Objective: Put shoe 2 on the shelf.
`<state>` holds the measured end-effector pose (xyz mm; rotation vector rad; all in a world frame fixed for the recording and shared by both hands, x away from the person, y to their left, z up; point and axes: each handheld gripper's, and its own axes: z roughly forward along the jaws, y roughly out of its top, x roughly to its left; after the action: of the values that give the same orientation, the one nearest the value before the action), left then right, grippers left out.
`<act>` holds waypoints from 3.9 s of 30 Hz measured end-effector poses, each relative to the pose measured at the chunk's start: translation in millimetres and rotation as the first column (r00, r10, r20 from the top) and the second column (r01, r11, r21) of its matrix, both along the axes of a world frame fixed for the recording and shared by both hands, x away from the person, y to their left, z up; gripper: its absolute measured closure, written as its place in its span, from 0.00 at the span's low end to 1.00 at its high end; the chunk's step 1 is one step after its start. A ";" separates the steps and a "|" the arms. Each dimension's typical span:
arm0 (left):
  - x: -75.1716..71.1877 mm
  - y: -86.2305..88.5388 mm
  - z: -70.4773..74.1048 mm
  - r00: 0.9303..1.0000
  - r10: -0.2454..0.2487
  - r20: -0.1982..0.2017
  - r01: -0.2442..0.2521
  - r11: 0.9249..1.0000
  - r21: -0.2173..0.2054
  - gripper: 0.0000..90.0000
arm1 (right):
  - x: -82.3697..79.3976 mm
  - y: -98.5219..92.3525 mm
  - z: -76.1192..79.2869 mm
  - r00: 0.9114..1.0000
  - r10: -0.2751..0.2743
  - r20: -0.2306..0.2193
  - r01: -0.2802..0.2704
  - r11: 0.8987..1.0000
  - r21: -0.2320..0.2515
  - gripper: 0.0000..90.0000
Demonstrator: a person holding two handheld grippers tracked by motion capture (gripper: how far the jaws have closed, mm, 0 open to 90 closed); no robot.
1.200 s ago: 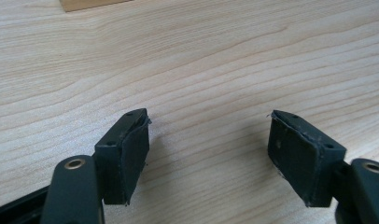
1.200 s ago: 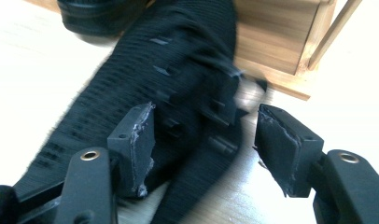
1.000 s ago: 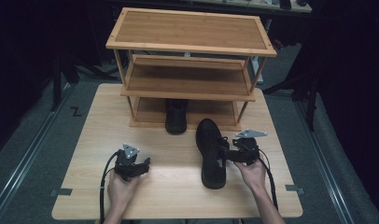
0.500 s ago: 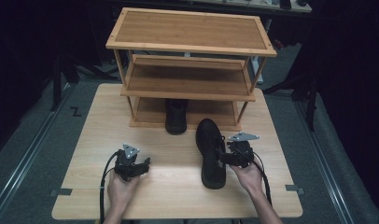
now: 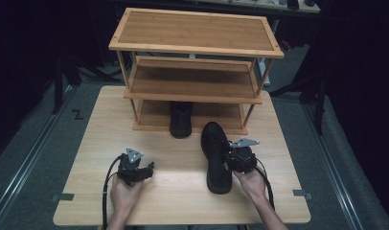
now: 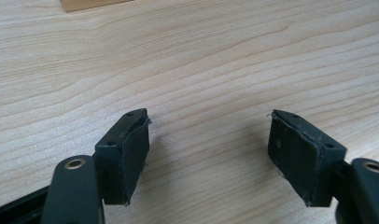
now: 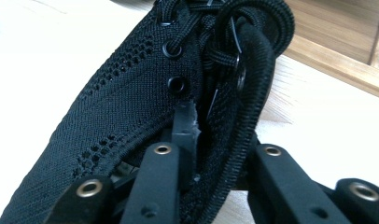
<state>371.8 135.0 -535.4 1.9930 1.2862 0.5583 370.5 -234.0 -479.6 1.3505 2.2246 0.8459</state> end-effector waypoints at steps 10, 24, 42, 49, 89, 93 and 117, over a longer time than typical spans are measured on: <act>1.0 -0.7 0.1 1.000 0.004 -0.003 -0.004 1.000 -0.004 0.31 | 2.8 -12.5 6.1 0.999 -0.042 -0.018 0.043 0.996 0.081 0.98; 12.0 -12.6 17.9 0.999 -0.022 0.024 0.023 0.997 -0.080 0.39 | 8.7 -17.6 28.8 0.999 -0.030 0.023 0.027 0.990 0.135 0.98; 21.0 -19.3 8.6 1.000 -0.010 0.012 0.011 0.999 -0.046 0.38 | 55.8 -8.6 46.1 0.989 -0.148 0.023 0.143 0.977 0.157 0.98; 21.8 -19.6 6.3 1.000 -0.008 0.012 0.008 0.999 -0.039 0.38 | 82.3 -0.4 48.9 0.975 -0.223 0.016 0.217 0.963 0.161 0.98; 22.5 -24.4 2.7 0.999 -0.035 -0.014 0.034 0.998 -0.051 0.40 | 131.2 26.9 7.2 0.913 -0.402 0.063 0.385 0.904 0.187 0.75; 25.3 -30.4 7.3 0.998 -0.055 -0.023 0.054 0.998 -0.033 0.40 | 129.3 22.3 9.7 0.916 -0.399 0.045 0.385 0.905 0.182 0.63; 46.8 -62.3 41.5 0.995 -0.104 -0.002 0.104 0.994 -0.039 0.39 | 61.1 -9.3 35.6 0.955 -0.259 0.146 0.229 0.954 0.194 0.47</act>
<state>418.7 72.7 -493.9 2.0171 1.1794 0.4761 431.6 -243.3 -444.0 1.5336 1.8421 1.0401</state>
